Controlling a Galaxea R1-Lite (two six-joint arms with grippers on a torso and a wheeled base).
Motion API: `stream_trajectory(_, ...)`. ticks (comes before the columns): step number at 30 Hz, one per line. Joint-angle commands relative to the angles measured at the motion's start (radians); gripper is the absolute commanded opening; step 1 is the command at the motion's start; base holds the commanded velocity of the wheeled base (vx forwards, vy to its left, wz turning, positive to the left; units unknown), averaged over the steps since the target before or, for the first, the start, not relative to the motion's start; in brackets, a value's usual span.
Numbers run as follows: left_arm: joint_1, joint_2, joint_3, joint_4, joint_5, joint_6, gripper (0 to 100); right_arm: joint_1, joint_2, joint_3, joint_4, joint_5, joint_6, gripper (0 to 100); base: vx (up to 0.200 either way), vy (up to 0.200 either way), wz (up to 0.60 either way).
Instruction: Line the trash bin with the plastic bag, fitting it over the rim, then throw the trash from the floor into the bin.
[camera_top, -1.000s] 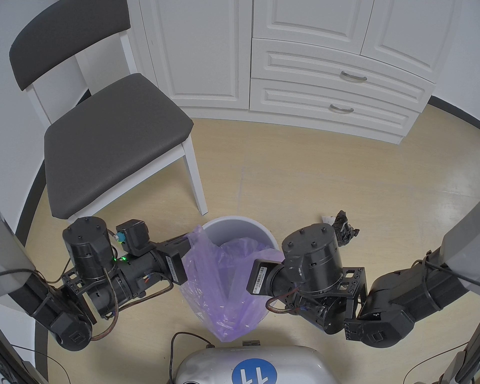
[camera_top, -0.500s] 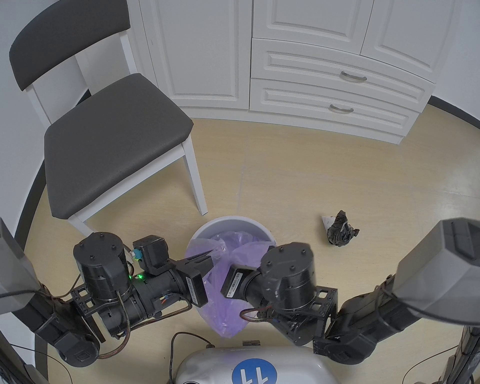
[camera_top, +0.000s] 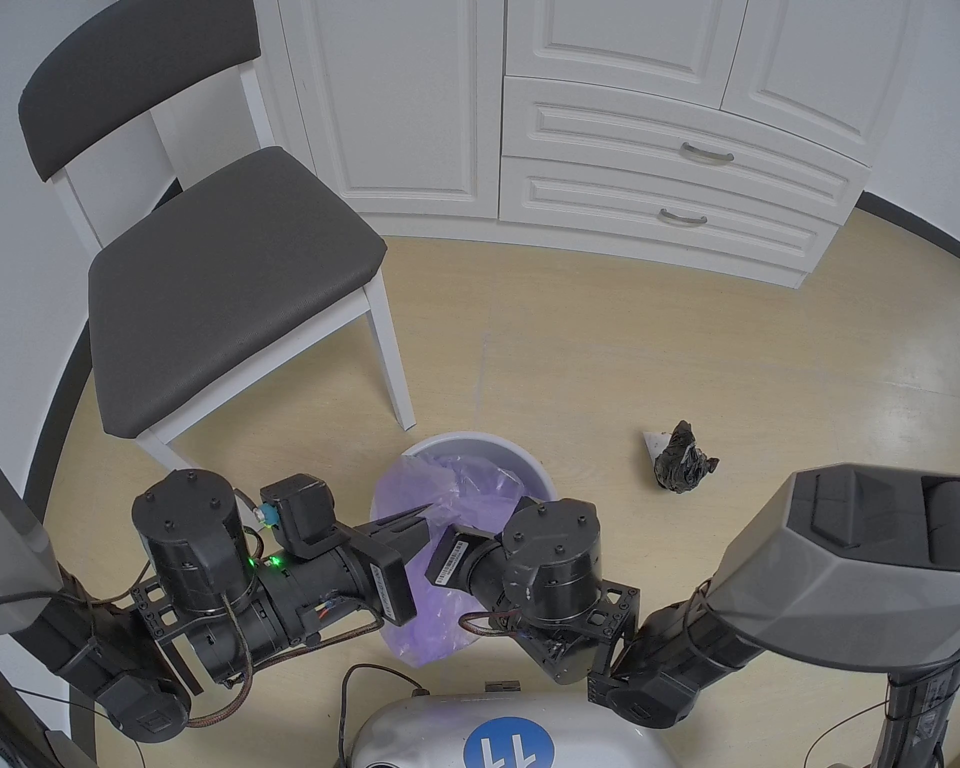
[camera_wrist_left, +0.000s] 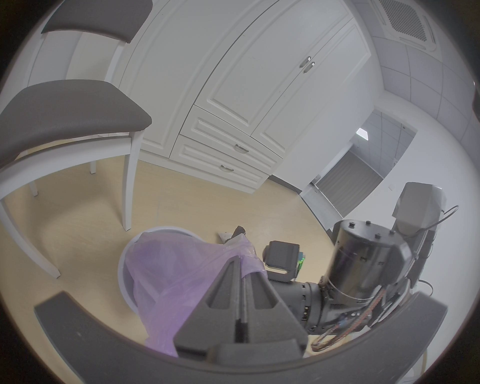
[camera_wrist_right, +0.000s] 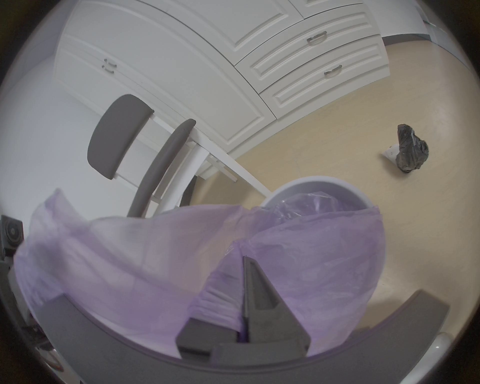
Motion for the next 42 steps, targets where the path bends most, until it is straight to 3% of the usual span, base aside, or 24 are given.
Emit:
stream_trajectory(1,-0.005,-0.054,0.018,0.002,0.001,0.014,0,-0.014,0.087,-0.045,-0.051,0.006,-0.004,0,0.0,0.0,0.0)
stream_trajectory(11,-0.048,-0.147,0.043,0.014,0.001,0.04,0,-0.01,0.077,-0.071,-0.062,0.003,-0.003,0,0.0,0.0,0.0)
stream_trajectory(17,-0.051,-0.103,0.037,0.014,-0.001,0.037,0,-0.059,0.094,-0.066,-0.057,0.006,-0.008,0,0.0,0.0,0.0)
stream_trajectory(21,-0.045,-0.074,0.032,0.011,-0.001,0.033,0,-0.113,0.094,-0.051,-0.045,0.008,-0.064,0,0.0,0.0,0.0)
stream_trajectory(26,-0.057,0.001,0.035,-0.004,-0.004,0.036,0,-0.192,0.071,0.049,-0.042,0.106,-0.178,0,0.0,0.0,0.0)
stream_trajectory(32,-0.074,0.072,0.035,-0.056,-0.002,0.031,0,-0.234,0.004,0.096,-0.027,0.123,-0.236,0,0.0,0.0,0.0)
stream_trajectory(42,-0.008,0.248,-0.008,-0.184,-0.002,0.011,0,-0.264,-0.07,0.095,0.044,0.123,-0.247,0,0.0,0.0,0.0)
